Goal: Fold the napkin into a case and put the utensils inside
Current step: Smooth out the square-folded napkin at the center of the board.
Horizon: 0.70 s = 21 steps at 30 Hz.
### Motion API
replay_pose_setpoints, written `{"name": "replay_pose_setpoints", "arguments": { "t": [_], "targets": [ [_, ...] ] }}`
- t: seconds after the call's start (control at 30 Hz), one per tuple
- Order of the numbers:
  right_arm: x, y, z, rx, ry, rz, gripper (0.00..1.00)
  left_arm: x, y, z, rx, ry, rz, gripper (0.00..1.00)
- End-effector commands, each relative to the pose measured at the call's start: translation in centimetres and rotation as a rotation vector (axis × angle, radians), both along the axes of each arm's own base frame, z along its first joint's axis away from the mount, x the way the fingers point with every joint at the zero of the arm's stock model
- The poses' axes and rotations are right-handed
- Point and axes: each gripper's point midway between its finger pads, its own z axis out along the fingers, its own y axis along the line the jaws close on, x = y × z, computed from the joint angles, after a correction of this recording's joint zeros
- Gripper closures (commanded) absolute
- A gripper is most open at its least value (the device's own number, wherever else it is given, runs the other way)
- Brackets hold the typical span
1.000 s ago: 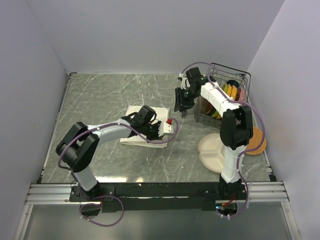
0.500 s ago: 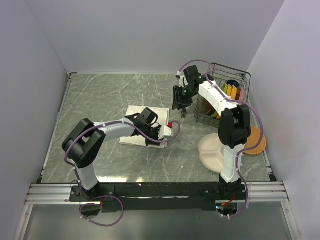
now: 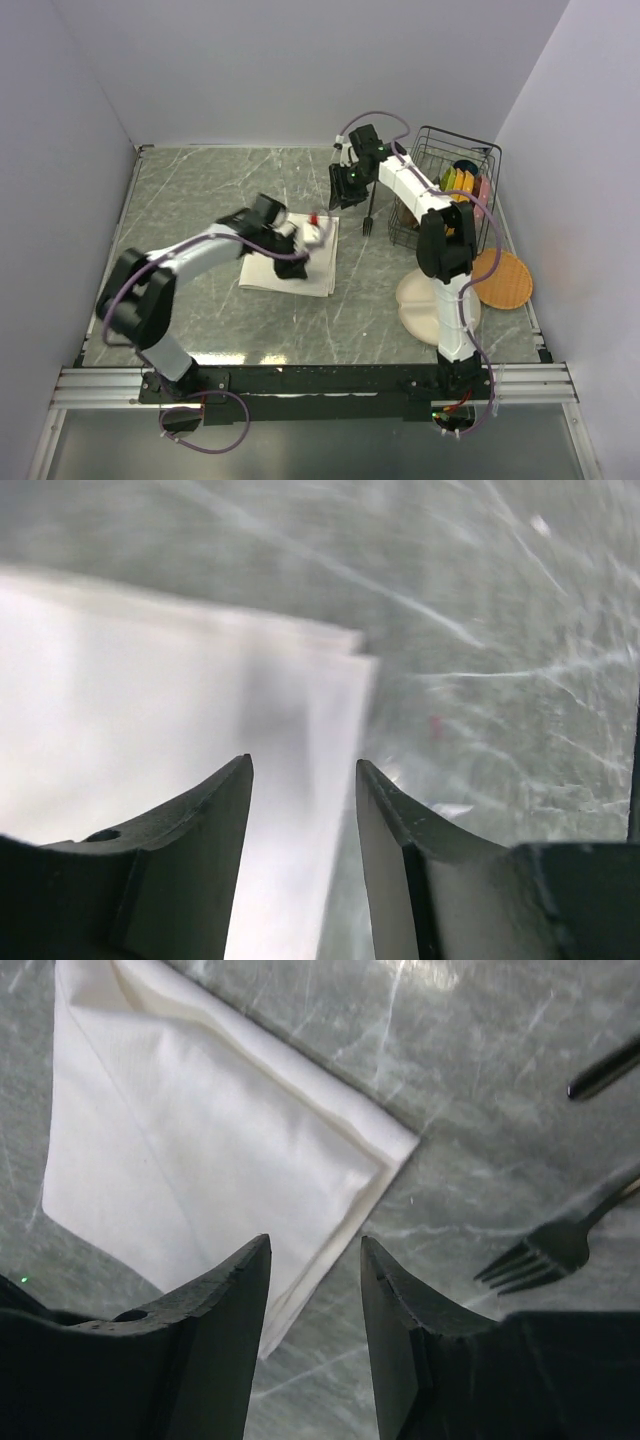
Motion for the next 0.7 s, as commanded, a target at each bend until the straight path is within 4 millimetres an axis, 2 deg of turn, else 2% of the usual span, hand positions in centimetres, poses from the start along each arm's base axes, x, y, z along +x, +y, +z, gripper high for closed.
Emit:
{"name": "replay_pose_setpoints", "arguments": {
  "t": [0.0,0.03,0.1,0.2,0.43,0.67],
  "targets": [
    [1.8,1.7,0.4,0.002,-0.08,0.034,0.52,2.8,3.1,8.4,-0.204,-0.023,0.174,0.49],
    [1.9,1.8,-0.2,-0.002,-0.074,0.038,0.52,3.4,4.6,8.4,-0.209,-0.01,0.236,0.49],
    [2.2,2.0,-0.7,-0.008,-0.081,0.046,0.52,3.5,6.0,9.2,-0.208,-0.037,0.284,0.48],
    [2.2,2.2,-2.0,-0.019,-0.073,0.052,0.52,3.1,7.4,9.2,-0.19,-0.03,0.326,0.48],
    [2.2,2.2,-4.6,-0.066,-0.067,0.079,0.53,2.4,8.0,9.5,-0.191,-0.031,0.353,0.48],
    [2.3,2.1,-6.0,-0.115,-0.081,0.11,0.51,2.2,8.2,9.4,-0.187,-0.031,0.352,0.48]
  ]
}}
